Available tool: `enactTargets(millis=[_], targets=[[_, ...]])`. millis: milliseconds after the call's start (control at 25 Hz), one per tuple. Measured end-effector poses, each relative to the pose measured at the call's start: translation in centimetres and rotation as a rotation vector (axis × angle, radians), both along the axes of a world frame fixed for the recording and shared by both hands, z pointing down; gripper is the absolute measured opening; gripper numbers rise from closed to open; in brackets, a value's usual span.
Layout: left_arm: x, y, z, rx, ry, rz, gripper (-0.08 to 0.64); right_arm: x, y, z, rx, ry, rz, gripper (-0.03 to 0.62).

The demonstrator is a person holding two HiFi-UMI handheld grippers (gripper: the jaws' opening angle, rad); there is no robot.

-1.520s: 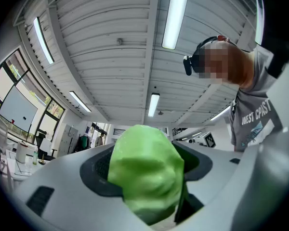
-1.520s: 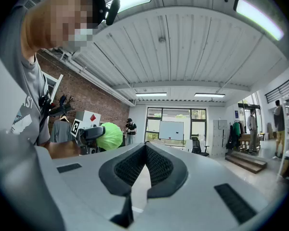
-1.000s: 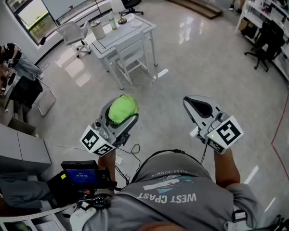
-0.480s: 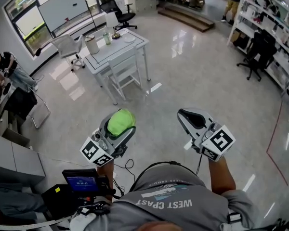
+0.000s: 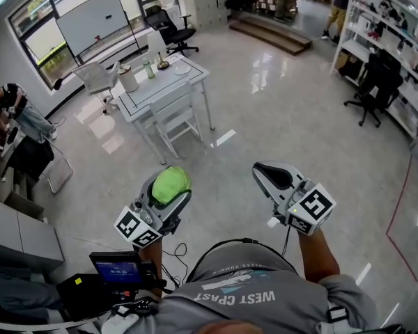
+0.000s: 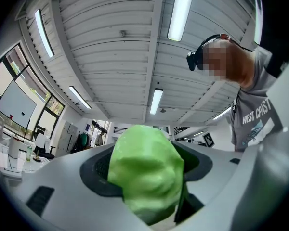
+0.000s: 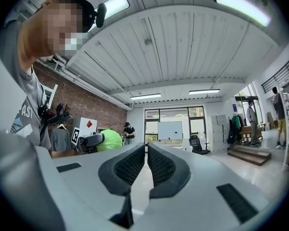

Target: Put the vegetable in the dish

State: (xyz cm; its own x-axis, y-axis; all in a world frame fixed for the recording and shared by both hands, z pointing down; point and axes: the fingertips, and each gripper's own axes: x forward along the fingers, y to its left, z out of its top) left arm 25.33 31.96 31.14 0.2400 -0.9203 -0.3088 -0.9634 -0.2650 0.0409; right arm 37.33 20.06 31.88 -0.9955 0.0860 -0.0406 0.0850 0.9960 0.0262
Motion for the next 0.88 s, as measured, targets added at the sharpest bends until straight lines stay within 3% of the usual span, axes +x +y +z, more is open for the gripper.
enactTargets(millis=[440,880], targets=[[-1.0,-5.5,0.4,-0.007,0.017,-0.008,0.321,-1.7,-5.2,1.0,-0.014,0.024,-0.017,0.008],[-6.9,-7.2,0.6,-0.02,0.023,0.062,0.321,-7.4,-5.6,1.1,-0.015,0.035,0.037,0.008]])
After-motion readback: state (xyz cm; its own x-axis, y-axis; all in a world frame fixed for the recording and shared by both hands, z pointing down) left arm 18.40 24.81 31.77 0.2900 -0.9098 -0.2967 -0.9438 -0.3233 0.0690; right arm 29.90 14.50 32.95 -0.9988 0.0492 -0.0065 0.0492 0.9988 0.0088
